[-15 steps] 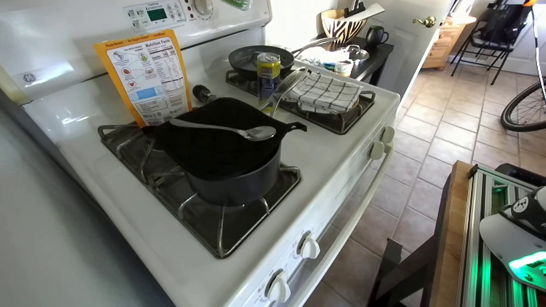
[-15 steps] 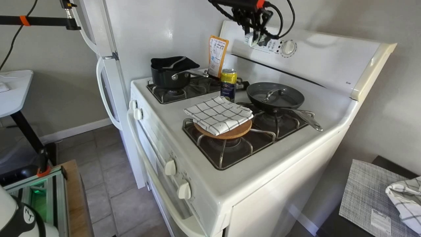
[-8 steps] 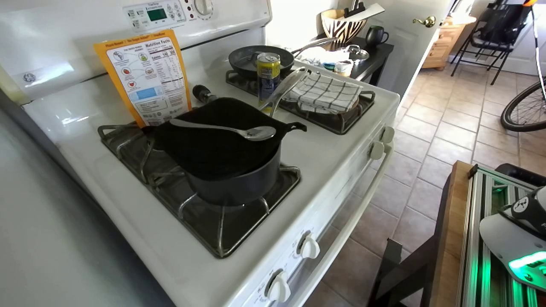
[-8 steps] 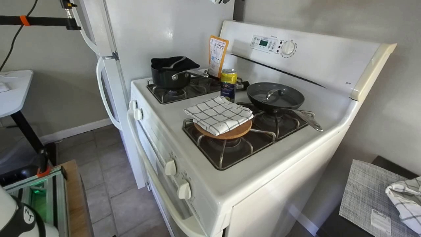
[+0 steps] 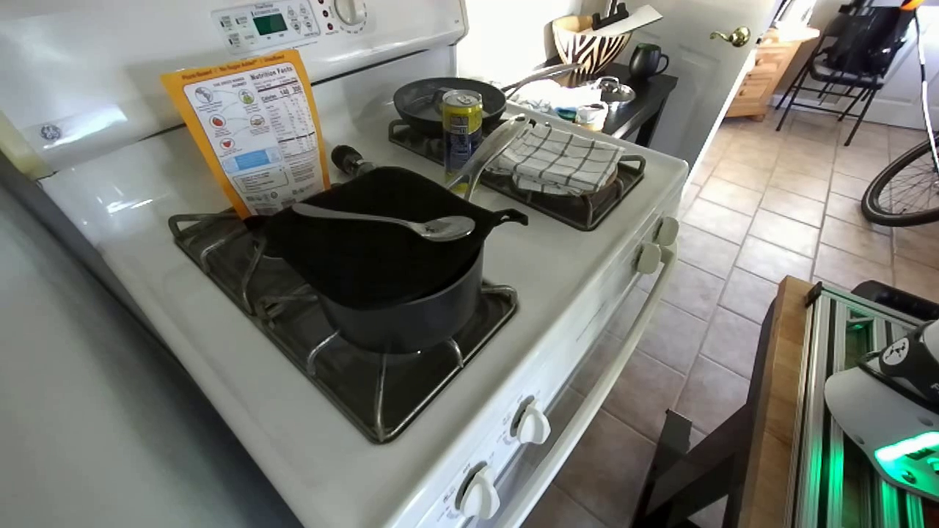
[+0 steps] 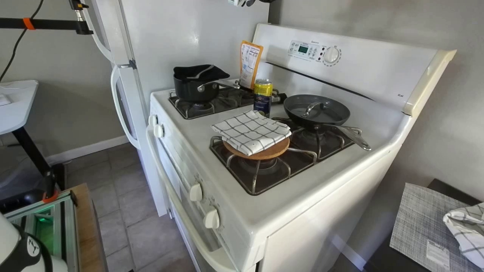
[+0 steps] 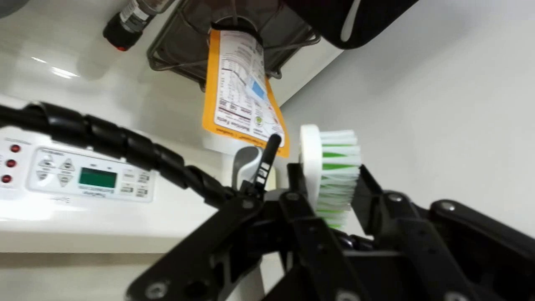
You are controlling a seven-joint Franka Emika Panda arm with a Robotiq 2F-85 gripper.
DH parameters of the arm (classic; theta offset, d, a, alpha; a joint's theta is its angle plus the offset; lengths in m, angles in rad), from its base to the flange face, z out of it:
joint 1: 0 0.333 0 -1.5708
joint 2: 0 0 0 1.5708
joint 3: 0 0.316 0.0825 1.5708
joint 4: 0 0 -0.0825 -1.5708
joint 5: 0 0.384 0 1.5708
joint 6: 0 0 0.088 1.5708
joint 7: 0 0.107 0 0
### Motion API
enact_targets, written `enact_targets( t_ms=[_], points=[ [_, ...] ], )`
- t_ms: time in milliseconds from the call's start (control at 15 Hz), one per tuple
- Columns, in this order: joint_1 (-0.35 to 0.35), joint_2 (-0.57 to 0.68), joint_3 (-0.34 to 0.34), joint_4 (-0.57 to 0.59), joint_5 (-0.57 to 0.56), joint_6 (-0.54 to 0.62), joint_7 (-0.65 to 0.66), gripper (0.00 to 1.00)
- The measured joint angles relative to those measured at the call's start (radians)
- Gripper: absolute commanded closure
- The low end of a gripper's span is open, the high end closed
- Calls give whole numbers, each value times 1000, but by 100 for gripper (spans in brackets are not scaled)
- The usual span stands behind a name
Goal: Pick up the white brush from the pan and place it onto the black oven mitts on the black pot
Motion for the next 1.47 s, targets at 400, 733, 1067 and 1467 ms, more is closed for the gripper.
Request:
enact_targets(
  t_ms=[400,733,1067,1467],
  points=[
    [101,-50,41,0,-154,-162,-55,92],
    [153,-68,107,-65,-363,-110,37,68],
    [160,-58,120,-101,-435,-39,114,92],
    [203,-47,133,-129,-424,9,107,92]
  ],
)
